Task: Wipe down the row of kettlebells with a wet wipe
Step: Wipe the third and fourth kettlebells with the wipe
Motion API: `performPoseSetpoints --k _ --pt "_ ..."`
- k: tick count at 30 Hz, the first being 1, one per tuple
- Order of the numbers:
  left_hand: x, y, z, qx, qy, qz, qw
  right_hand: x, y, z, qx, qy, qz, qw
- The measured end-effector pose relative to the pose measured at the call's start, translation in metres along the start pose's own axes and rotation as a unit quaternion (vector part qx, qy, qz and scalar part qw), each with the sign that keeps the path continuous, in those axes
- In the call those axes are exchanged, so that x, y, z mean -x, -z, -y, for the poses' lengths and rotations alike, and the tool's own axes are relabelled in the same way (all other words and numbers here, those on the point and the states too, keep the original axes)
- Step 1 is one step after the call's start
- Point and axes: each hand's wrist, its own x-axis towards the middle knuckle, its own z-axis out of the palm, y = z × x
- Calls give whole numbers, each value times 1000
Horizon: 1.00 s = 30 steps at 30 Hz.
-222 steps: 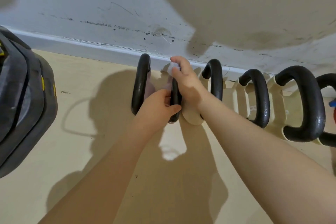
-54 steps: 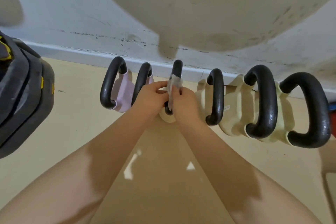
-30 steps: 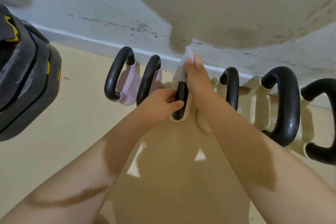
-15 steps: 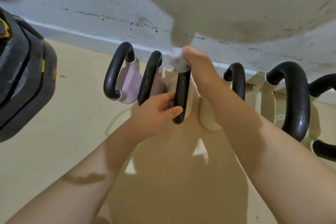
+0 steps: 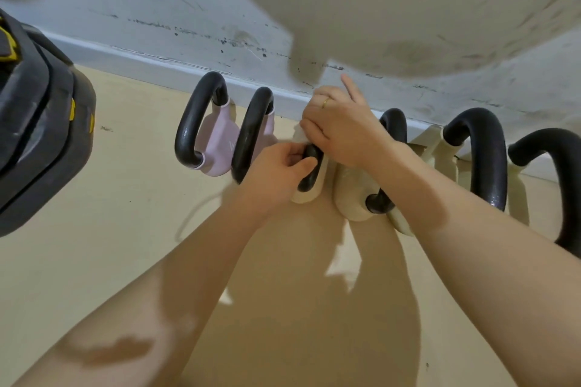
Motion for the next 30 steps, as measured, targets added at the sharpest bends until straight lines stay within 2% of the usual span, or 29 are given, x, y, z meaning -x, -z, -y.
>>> performPoseSetpoints --k 4,5,7,9,11,14,16,18,20,23,24,26,28,30 --pt "0 5 1 16 20 -34 999 1 1 9 83 90 60 991" --pt "2 5 0 35 32 -45 998 3 3 5 63 77 64 993" --pt "4 6 -1 86 47 -61 993 8 5 -3 -32 -7 58 998" --pt "8 9 -5 118 48 -82 988 14 0 3 -53 -49 43 996" --pt "13 18 -15 134 34 -101 985 23 -6 21 19 11 36 999" --pt "18 35 -23 151 7 -123 981 37 -19 50 182 120 62 974" --pt "21 43 -23 116 4 -139 983 34 -17 62 240 98 88 962" --pt "26 47 -22 125 15 -128 984 24 -17 68 275 64 134 950" --pt "29 49 -19 146 28 -121 981 20 -23 76 328 34 144 933" --pt "33 47 -12 145 8 -119 982 38 -39 89 431 55 172 884" --pt "34 45 -9 135 3 -120 984 45 -41 86 445 70 155 879" --pt "36 40 -3 118 -4 -116 986 52 -45 73 368 85 34 925" --pt "38 33 2 102 -12 -110 989 56 -50 60 225 37 -81 970" --pt "34 27 7 80 -15 -111 991 52 -51 60 59 -22 -119 991"
